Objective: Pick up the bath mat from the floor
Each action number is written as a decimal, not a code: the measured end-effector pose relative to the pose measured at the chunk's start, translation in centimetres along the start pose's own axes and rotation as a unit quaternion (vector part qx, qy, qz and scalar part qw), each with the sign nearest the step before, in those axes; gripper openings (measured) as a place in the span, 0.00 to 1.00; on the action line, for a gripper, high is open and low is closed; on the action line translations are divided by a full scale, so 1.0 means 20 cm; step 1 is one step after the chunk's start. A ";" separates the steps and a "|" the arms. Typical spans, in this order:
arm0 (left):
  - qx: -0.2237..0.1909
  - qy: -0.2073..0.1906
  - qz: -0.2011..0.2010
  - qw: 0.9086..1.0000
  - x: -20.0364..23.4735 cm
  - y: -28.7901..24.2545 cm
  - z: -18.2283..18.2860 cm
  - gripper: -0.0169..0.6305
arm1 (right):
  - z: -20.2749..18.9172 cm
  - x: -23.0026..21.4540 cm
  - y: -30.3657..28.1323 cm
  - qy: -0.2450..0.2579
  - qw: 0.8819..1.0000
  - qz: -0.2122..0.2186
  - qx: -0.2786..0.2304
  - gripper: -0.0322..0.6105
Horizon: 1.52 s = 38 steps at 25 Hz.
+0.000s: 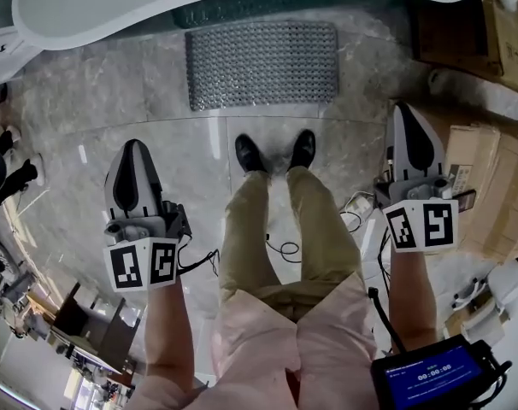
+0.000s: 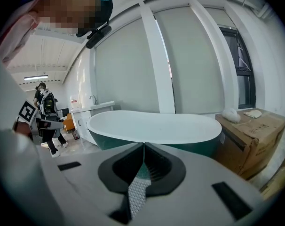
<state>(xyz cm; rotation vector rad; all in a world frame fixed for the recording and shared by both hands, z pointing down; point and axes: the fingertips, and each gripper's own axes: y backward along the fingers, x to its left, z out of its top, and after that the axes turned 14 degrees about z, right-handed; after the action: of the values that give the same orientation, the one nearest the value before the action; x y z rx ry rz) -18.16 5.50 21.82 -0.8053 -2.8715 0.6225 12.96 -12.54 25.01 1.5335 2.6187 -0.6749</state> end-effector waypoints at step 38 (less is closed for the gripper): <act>-0.019 -0.030 0.010 0.999 0.29 -0.66 -1.05 0.07 | -1.08 -0.28 -0.51 0.022 0.999 -0.029 0.021 0.08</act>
<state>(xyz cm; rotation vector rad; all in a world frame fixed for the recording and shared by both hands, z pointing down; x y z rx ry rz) -25.18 5.78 46.20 -0.8367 -2.9414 0.6063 11.33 -13.10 49.36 1.5058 2.7073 -0.7131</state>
